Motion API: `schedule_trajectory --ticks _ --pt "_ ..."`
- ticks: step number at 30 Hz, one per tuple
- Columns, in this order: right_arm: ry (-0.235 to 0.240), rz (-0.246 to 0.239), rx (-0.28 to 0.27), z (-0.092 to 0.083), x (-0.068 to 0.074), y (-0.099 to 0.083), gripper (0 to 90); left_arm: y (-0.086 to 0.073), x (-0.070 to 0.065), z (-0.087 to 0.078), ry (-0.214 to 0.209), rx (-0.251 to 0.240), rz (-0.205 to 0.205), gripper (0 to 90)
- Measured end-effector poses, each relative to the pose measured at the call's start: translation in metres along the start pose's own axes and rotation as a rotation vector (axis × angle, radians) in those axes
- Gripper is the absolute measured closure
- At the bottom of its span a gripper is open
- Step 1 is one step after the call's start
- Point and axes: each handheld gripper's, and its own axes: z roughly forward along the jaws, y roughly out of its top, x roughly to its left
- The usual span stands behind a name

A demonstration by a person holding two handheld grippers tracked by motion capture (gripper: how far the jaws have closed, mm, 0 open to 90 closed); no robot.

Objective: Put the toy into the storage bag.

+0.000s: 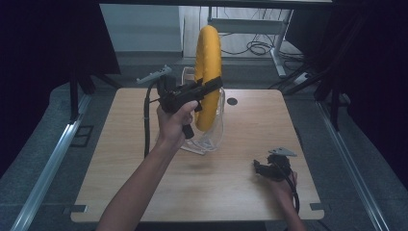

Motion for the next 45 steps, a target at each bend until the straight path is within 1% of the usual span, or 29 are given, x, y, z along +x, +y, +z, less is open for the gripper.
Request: schedule_trajectory --ticks 1,2,3,9,10,13,16,18,19,21,22,24,25,27,31,37,45 --pt "0.0 0.0 0.0 0.0 0.0 0.0 20.0 -0.002 0.003 0.0 0.004 0.001 -0.007 50.5" --pt "0.0 0.0 0.001 0.0 0.0 0.0 20.0 -0.005 0.01 -0.001 0.015 0.006 -0.02 50.5" --pt "0.0 0.002 0.001 0.0 0.0 0.0 20.0 -0.005 0.01 -0.001 0.015 0.006 -0.02 50.5" --pt "0.001 -0.004 0.001 0.0 0.0 0.0 20.1 -0.019 0.032 0.0 0.043 0.019 -0.068 50.5" --pt "0.001 -0.004 0.001 0.0 0.0 0.0 20.1 -0.019 0.032 0.0 0.043 0.019 -0.068 50.5" --pt "0.002 -0.003 0.002 0.0 0.0 0.0 20.1 -0.025 0.039 0.001 0.052 0.025 -0.085 50.5" --pt "0.002 -0.002 0.001 0.0 0.0 0.0 20.1 -0.029 0.045 0.001 0.061 0.027 -0.09 50.5" --pt "0.002 -0.003 0.001 0.0 0.0 0.0 20.1 -0.035 0.051 -0.001 0.078 0.024 -0.101 50.5" --pt "0.002 -0.002 0.001 0.0 0.0 0.0 20.1 -0.035 0.051 -0.001 0.078 0.024 -0.101 50.5" --pt "0.002 -0.002 0.001 0.0 0.0 0.0 20.1 -0.041 0.058 -0.004 0.1 0.02 -0.111 50.5" --pt "0.002 -0.002 0.001 0.0 0.0 0.0 20.1 -0.041 0.058 -0.004 0.1 0.02 -0.111 50.5" --pt "0.002 -0.002 0.001 0.0 0.0 0.0 20.1 -0.047 0.066 -0.006 0.117 0.022 -0.13 50.5" --pt "0.002 -0.002 0.001 0.0 0.0 0.0 20.1 -0.047 0.066 -0.006 0.117 0.022 -0.13 50.5" --pt "0.002 -0.002 0.001 0.0 0.0 0.0 20.1 -0.05 0.071 -0.008 0.132 0.021 -0.142 50.5" --pt "0.002 -0.002 0.001 0.0 0.0 0.0 20.1 -0.056 0.079 -0.009 0.154 0.028 -0.149 50.5" --pt "0.002 -0.001 0.003 0.0 0.0 0.0 20.1 -0.066 0.088 -0.009 0.176 0.04 -0.165 50.5" --pt "0.002 -0.001 0.003 0.0 0.0 0.0 20.1 -0.073 0.095 -0.007 0.199 0.056 -0.16 50.4"
